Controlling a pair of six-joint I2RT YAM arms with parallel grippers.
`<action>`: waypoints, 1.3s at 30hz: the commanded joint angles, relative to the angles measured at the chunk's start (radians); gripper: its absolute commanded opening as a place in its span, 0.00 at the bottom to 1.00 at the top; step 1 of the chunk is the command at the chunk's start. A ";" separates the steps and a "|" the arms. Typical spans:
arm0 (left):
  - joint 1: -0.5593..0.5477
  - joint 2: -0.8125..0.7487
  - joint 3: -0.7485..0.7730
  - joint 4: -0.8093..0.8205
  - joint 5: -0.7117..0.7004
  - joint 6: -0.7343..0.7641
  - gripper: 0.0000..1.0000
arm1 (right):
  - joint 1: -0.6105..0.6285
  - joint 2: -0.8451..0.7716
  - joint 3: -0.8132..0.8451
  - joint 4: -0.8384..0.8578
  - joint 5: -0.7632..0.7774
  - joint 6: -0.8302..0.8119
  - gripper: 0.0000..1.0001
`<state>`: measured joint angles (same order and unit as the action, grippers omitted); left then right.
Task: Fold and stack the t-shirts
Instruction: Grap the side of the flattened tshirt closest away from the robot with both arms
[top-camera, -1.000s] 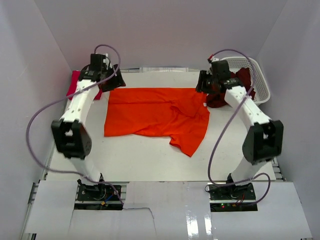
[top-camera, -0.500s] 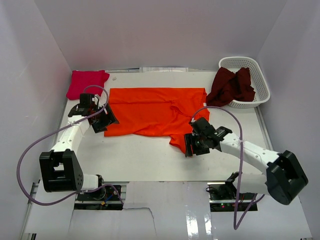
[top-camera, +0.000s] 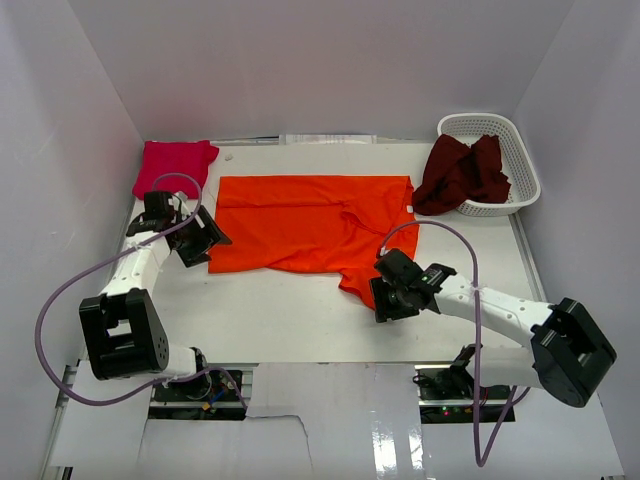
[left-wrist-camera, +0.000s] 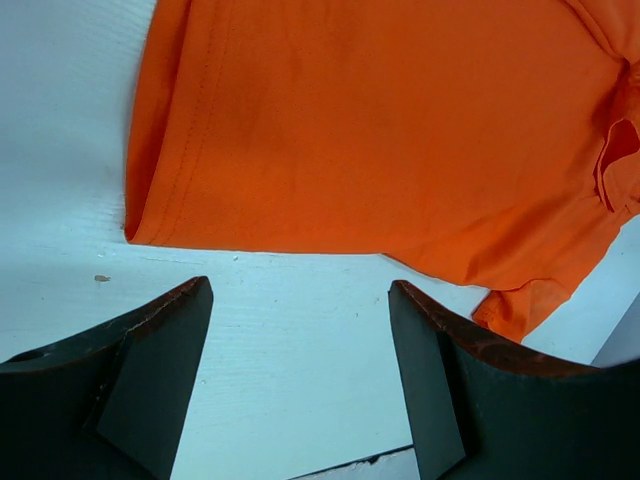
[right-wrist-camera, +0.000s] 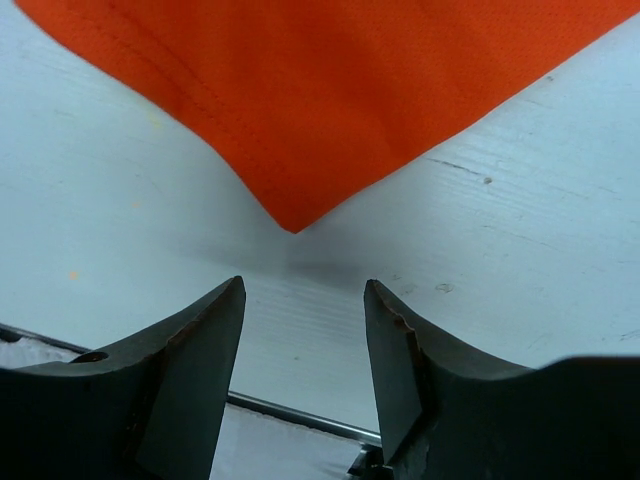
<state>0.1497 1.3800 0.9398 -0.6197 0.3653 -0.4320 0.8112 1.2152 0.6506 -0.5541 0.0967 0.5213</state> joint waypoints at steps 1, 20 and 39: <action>0.022 0.001 -0.003 0.034 0.061 -0.004 0.82 | 0.005 0.041 0.041 0.014 0.086 -0.012 0.57; 0.040 0.007 -0.001 0.037 0.073 0.010 0.82 | 0.025 0.179 0.118 0.049 0.120 -0.073 0.50; 0.045 0.005 -0.006 0.026 0.086 0.021 0.82 | 0.052 0.218 0.164 -0.032 0.112 -0.087 0.08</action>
<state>0.1879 1.3937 0.9363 -0.5983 0.4236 -0.4263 0.8581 1.4658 0.7876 -0.5289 0.2073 0.4282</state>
